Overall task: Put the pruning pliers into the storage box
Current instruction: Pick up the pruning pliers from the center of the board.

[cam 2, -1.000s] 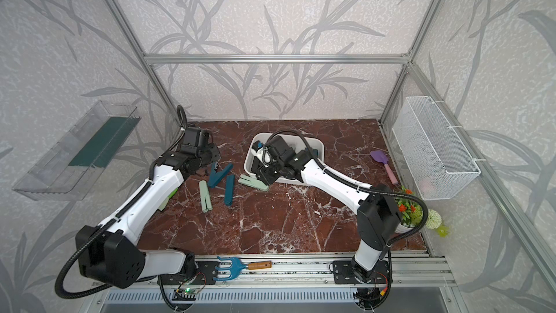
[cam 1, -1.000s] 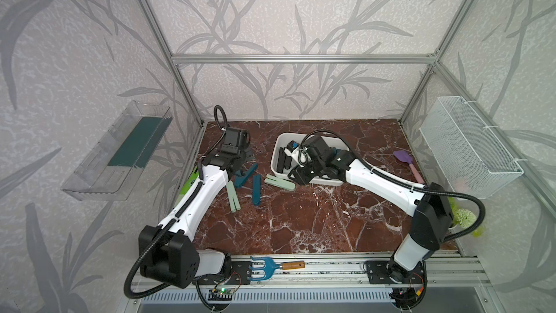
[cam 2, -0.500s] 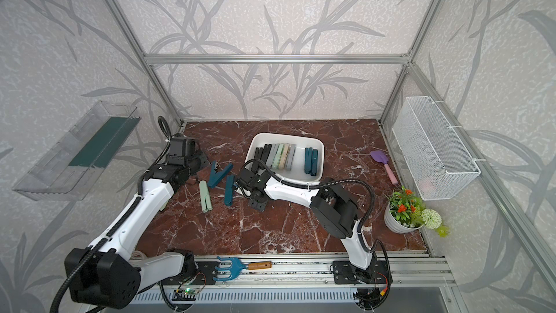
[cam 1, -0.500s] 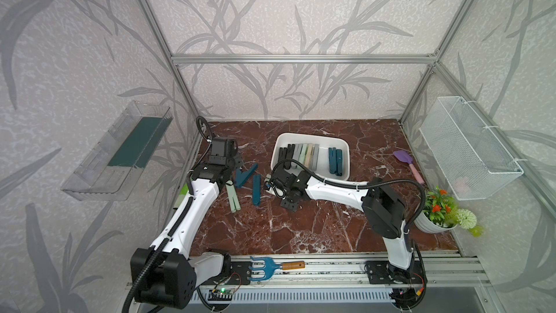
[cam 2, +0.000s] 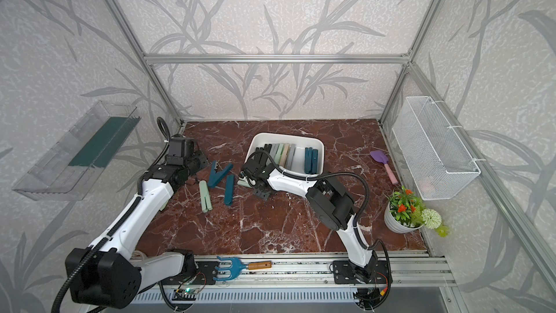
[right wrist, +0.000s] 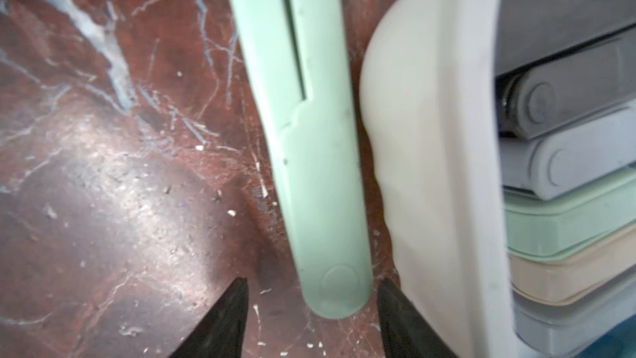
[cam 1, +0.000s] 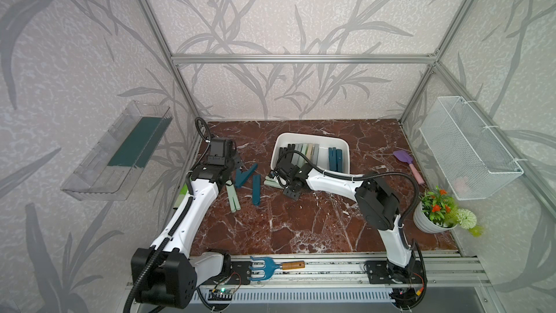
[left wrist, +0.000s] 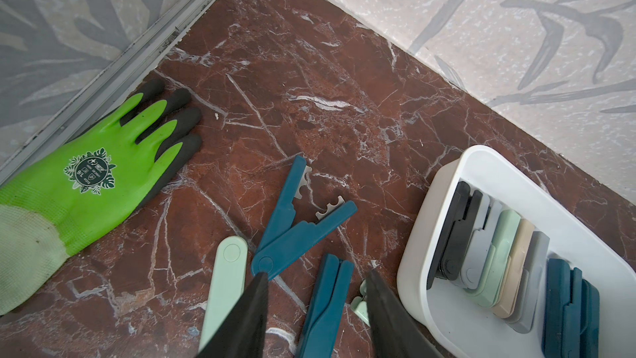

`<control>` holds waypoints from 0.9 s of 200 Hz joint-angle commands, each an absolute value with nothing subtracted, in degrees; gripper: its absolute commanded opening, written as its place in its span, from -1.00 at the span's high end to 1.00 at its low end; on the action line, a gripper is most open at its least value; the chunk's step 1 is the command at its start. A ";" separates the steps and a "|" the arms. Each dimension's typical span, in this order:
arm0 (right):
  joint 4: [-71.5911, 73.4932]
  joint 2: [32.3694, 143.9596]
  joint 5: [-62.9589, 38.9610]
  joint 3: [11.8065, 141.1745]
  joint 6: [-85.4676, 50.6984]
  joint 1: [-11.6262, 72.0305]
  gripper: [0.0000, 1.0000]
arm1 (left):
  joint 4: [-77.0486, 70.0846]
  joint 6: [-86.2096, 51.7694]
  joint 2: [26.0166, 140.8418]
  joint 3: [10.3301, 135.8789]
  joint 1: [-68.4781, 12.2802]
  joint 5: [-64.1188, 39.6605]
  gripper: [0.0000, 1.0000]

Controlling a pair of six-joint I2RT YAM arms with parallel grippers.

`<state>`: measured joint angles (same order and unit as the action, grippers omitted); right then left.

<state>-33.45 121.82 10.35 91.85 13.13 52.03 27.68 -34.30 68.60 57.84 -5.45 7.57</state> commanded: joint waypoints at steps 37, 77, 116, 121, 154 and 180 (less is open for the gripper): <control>-34.08 122.17 8.63 94.31 14.94 50.86 -0.23 | 27.23 -34.72 67.23 56.69 -4.92 7.98 0.06; -36.93 124.34 5.98 96.65 16.94 50.80 -0.22 | 27.16 -34.55 67.50 56.71 -4.86 7.73 0.05; -38.66 127.76 4.34 99.44 16.89 50.75 -0.21 | 27.58 -34.21 67.11 56.78 -4.75 7.78 0.06; -38.70 128.03 4.08 99.61 16.75 50.71 -0.21 | 27.60 -34.15 67.01 56.84 -4.75 7.82 0.06; -39.08 129.22 2.47 100.61 16.09 50.32 -0.18 | 27.77 -33.93 66.52 56.60 -4.67 7.93 0.06; -39.46 129.43 0.51 100.81 15.62 50.27 -0.04 | 27.77 -33.93 66.47 56.60 -4.64 7.68 0.06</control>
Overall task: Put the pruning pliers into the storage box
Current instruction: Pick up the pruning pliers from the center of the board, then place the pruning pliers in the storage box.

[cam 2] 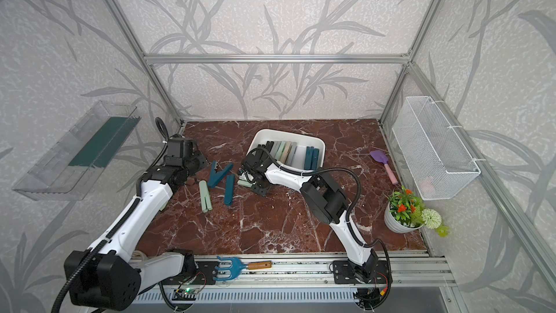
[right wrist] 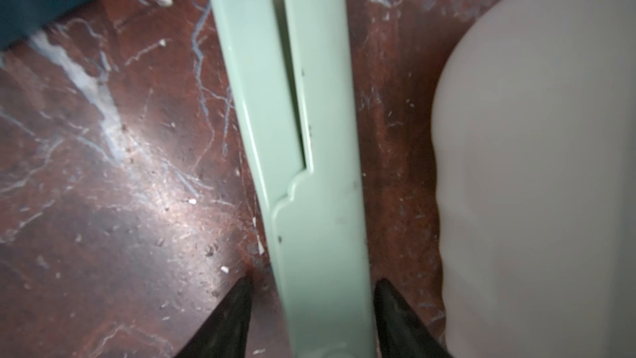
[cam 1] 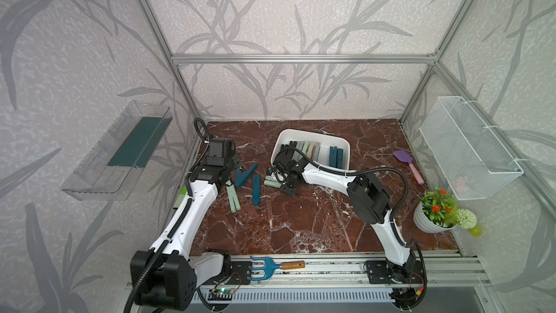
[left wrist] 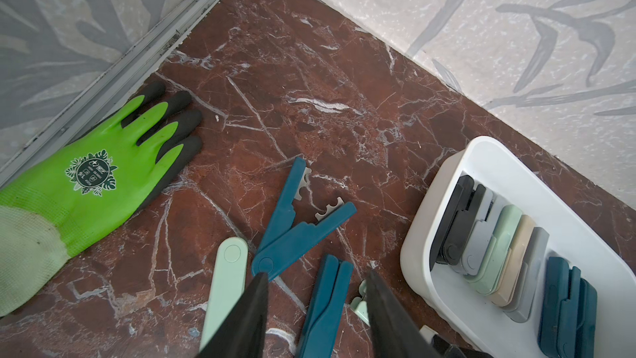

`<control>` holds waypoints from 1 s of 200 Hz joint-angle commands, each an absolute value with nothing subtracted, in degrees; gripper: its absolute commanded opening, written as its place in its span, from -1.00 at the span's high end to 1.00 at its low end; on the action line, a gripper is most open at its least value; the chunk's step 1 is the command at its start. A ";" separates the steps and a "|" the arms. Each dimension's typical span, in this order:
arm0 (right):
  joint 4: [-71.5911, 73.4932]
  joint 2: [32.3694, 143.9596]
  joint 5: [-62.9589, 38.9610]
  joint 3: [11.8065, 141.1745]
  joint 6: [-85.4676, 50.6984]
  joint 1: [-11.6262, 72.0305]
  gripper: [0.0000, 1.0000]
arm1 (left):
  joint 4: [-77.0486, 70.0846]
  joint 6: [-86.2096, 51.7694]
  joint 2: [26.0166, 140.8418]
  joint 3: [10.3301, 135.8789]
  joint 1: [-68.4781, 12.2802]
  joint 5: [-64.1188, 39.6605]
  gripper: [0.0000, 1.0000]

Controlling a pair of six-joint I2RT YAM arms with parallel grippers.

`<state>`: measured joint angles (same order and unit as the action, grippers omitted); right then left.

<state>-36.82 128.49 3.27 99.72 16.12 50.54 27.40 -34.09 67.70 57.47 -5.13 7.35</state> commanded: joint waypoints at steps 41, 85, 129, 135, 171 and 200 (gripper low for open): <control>-38.21 126.24 -2.64 97.25 14.10 50.27 0.36 | 27.77 -33.76 66.09 56.58 -4.61 7.82 0.06; -36.49 119.87 -10.28 93.60 9.39 49.82 0.59 | 27.98 -33.41 65.33 56.88 -4.64 7.16 0.06; -29.91 110.74 -27.18 87.60 -0.17 44.82 0.56 | 27.07 -30.19 63.39 57.96 -3.58 0.35 0.03; -28.04 109.44 -29.45 86.59 -1.51 43.86 0.55 | 26.38 -29.94 63.24 57.94 -3.14 -2.22 0.01; -11.61 103.78 -41.99 78.49 -13.24 37.89 0.51 | 20.59 -30.35 64.45 57.85 -1.65 -19.15 -0.04; -3.54 101.45 -46.08 75.27 -18.93 35.46 0.49 | 16.69 -31.82 67.78 58.68 -1.53 -32.48 -0.15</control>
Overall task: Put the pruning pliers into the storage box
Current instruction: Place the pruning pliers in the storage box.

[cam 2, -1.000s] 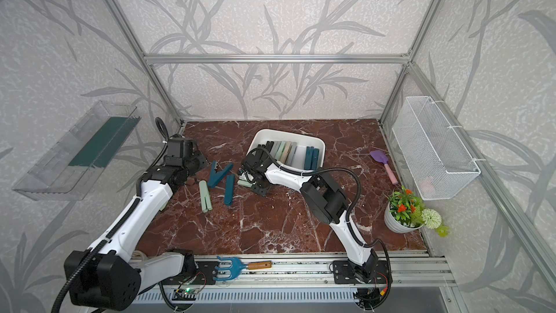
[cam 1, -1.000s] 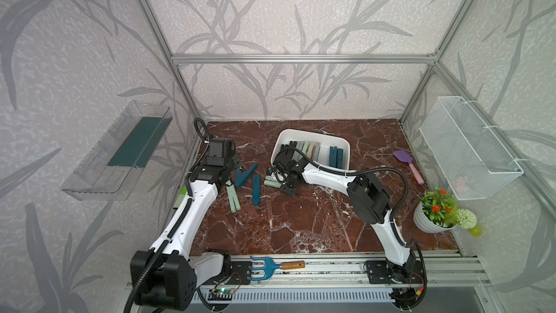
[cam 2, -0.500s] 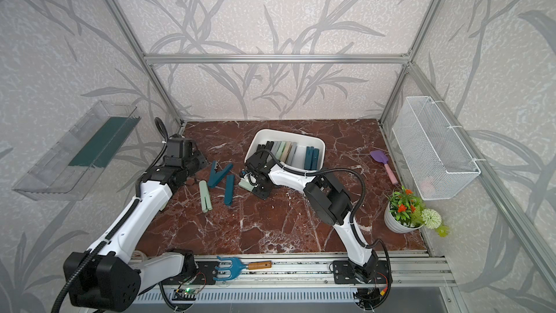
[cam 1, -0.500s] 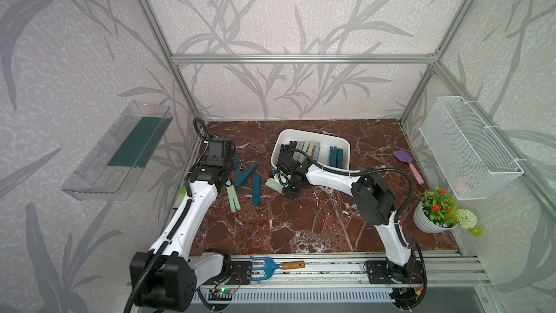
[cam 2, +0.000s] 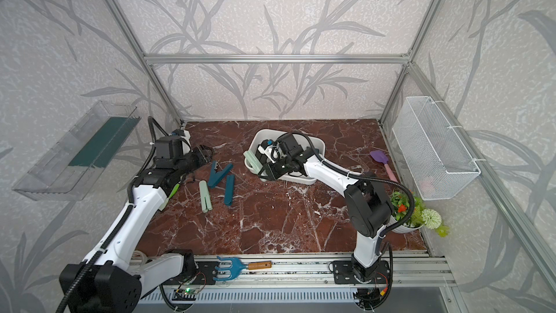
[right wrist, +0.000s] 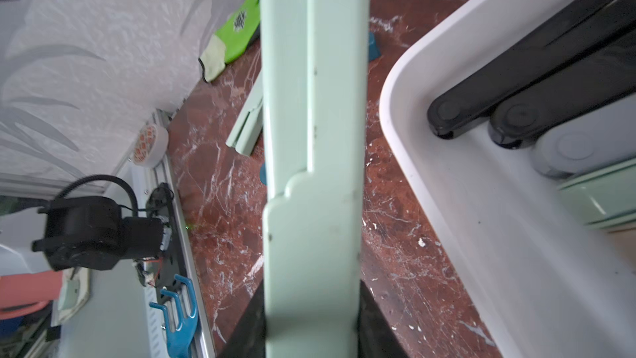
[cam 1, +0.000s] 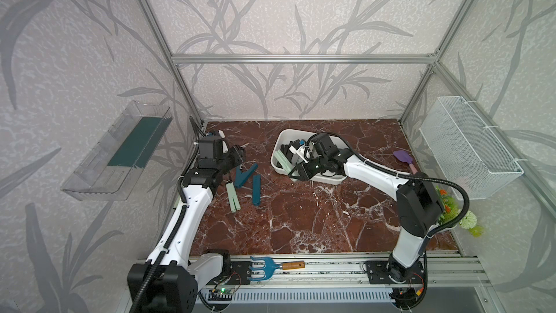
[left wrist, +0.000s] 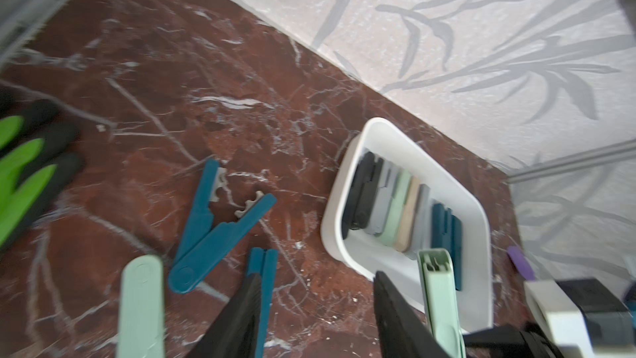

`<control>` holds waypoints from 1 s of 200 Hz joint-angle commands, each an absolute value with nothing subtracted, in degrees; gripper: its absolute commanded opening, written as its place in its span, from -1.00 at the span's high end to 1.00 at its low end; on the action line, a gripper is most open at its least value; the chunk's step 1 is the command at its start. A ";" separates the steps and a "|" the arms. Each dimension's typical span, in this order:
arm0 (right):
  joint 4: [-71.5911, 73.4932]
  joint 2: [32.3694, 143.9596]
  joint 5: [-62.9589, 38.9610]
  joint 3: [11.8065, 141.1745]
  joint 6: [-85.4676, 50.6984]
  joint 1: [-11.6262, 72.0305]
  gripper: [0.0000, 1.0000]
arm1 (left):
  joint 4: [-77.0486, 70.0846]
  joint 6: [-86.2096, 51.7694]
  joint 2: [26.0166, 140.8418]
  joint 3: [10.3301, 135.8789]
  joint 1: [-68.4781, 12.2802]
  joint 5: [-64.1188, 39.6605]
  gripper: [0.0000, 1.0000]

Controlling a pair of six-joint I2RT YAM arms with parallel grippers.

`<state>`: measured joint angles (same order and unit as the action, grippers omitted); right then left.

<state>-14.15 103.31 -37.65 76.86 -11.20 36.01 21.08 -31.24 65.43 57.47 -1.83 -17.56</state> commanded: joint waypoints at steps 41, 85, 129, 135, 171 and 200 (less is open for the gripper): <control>5.68 101.90 -51.26 72.94 -26.23 34.45 0.48 | 3.08 -39.95 71.58 57.10 -3.31 -44.21 -0.26; 16.92 103.30 -56.38 71.54 -34.29 34.31 0.46 | 1.85 -39.30 74.20 58.15 -6.98 -46.22 -0.32; 27.81 105.35 -59.88 69.74 -43.02 34.36 0.45 | 2.05 -37.90 76.48 60.17 -10.27 -46.02 -0.34; 28.35 105.52 -59.94 69.56 -43.52 34.32 0.45 | 1.86 -37.93 76.76 60.20 -10.49 -45.97 -0.34; 28.96 105.98 -60.55 68.82 -43.77 34.33 0.43 | -0.12 -38.81 77.48 60.86 -11.49 -46.00 -0.23; 29.99 106.90 -61.56 68.91 -44.68 34.36 0.40 | -0.36 -38.93 77.94 61.17 -11.77 -46.29 0.14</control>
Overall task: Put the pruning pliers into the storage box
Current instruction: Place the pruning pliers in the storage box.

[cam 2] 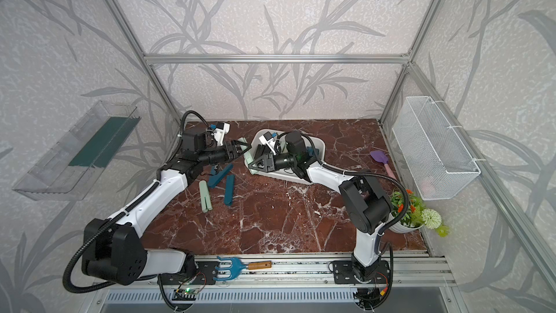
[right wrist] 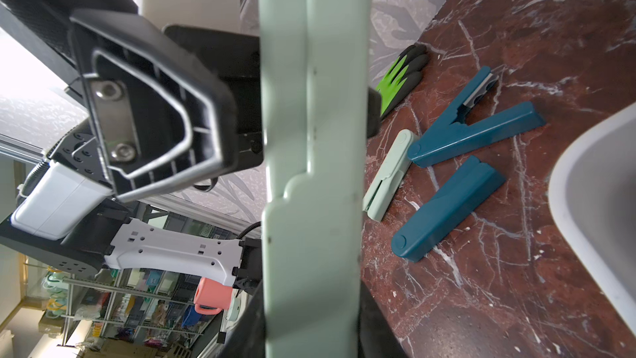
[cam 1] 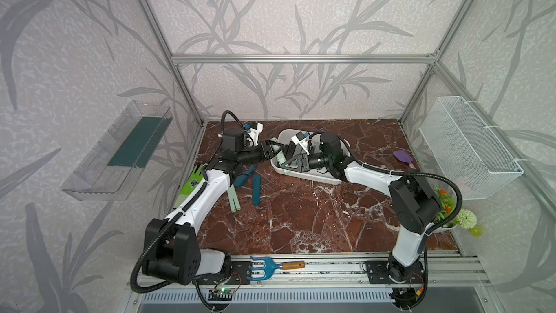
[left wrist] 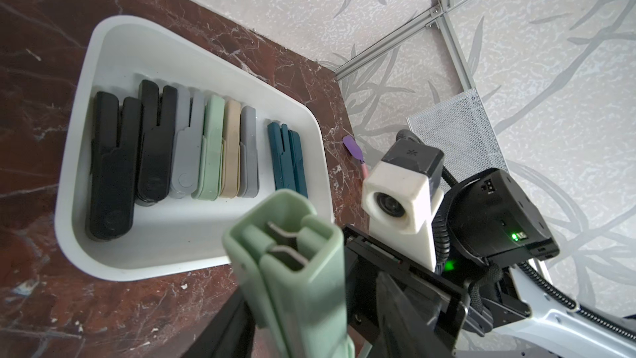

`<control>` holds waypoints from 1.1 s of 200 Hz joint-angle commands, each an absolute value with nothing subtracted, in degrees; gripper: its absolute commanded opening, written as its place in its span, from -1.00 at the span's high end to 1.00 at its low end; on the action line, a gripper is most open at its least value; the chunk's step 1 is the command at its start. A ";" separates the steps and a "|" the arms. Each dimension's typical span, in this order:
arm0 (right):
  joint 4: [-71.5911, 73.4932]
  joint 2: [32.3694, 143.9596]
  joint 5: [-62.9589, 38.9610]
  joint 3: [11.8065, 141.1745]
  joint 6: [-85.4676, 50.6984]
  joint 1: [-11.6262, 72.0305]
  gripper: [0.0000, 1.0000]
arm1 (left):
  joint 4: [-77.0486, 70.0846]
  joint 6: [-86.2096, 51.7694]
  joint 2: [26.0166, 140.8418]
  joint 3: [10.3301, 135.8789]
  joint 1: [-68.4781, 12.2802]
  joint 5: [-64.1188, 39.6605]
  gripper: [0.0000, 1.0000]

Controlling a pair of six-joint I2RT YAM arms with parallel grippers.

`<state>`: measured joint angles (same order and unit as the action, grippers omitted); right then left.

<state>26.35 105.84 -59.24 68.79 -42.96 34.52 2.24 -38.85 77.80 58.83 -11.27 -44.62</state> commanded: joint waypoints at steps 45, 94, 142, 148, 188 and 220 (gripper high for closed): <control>34.25 108.47 -62.66 69.07 -48.07 34.36 0.37 | -0.70 -39.11 77.92 60.73 -11.95 -46.30 0.51; 22.92 106.41 -59.19 70.15 -39.66 33.73 -0.06 | 1.54 -38.26 77.18 61.06 -11.95 -43.34 1.00; -4.52 99.40 -42.44 75.18 -16.71 33.81 -0.40 | 11.02 -35.68 77.79 64.14 -12.02 -35.77 1.00; -7.36 98.70 -39.06 75.80 -13.77 34.53 -0.41 | 12.31 -35.55 78.25 64.82 -12.04 -34.70 1.00; -17.03 98.25 -22.27 78.18 -1.50 41.93 -0.37 | 18.08 -39.09 83.23 67.89 -12.19 -30.00 1.00; -15.87 100.57 -15.15 79.99 0.39 46.32 -0.28 | 19.54 -41.29 85.66 68.88 -13.48 -29.20 1.00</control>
<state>-11.99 98.98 -24.47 78.08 -5.04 44.16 16.29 -39.09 84.58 67.05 -12.32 -31.03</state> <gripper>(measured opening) 0.658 0.344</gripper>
